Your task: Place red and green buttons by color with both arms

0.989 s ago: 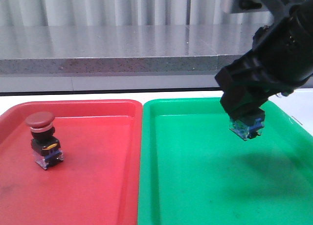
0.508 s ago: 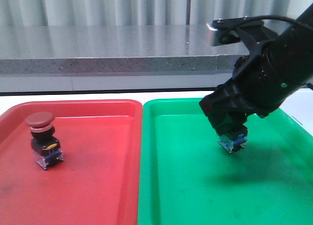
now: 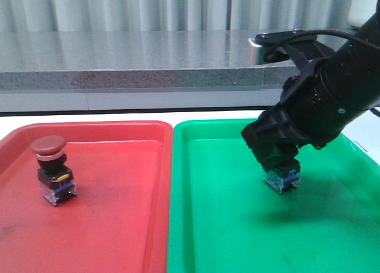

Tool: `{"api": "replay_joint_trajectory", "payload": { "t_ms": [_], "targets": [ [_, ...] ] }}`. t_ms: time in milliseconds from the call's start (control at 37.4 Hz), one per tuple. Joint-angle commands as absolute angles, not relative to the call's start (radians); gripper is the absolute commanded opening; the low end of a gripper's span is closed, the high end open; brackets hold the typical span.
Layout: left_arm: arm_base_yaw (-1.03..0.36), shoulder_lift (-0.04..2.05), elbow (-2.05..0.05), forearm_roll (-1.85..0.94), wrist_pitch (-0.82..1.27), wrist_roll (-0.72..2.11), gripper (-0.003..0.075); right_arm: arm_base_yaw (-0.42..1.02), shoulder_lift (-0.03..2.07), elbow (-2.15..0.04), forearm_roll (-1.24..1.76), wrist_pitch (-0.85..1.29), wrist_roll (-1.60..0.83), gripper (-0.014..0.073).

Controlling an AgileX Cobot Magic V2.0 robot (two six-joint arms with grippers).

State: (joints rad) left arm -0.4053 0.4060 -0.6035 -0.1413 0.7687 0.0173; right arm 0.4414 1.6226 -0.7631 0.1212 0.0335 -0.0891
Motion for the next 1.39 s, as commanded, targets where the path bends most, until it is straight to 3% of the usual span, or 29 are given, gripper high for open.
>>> {"api": "replay_joint_trajectory", "payload": {
  "t_ms": [0,481,936,1364],
  "targets": [
    [-0.401,0.412,-0.630,-0.156,0.694,0.009,0.0526,0.442,1.587,-0.787,0.112,-0.015,-0.100,0.0486],
    [-0.401,0.412,-0.630,-0.156,0.694,0.009,0.0526,0.442,1.435,-0.787,0.103,0.128,-0.100,0.0508],
    [-0.401,0.412,-0.630,-0.156,0.694,0.009,0.0526,0.442,1.015,-0.787,0.077,0.442,-0.100,0.0508],
    [-0.401,0.412,-0.630,-0.156,0.694,0.009,0.0526,0.442,0.603,-0.787,0.077,0.862,-0.100,0.0508]
  ]
}}
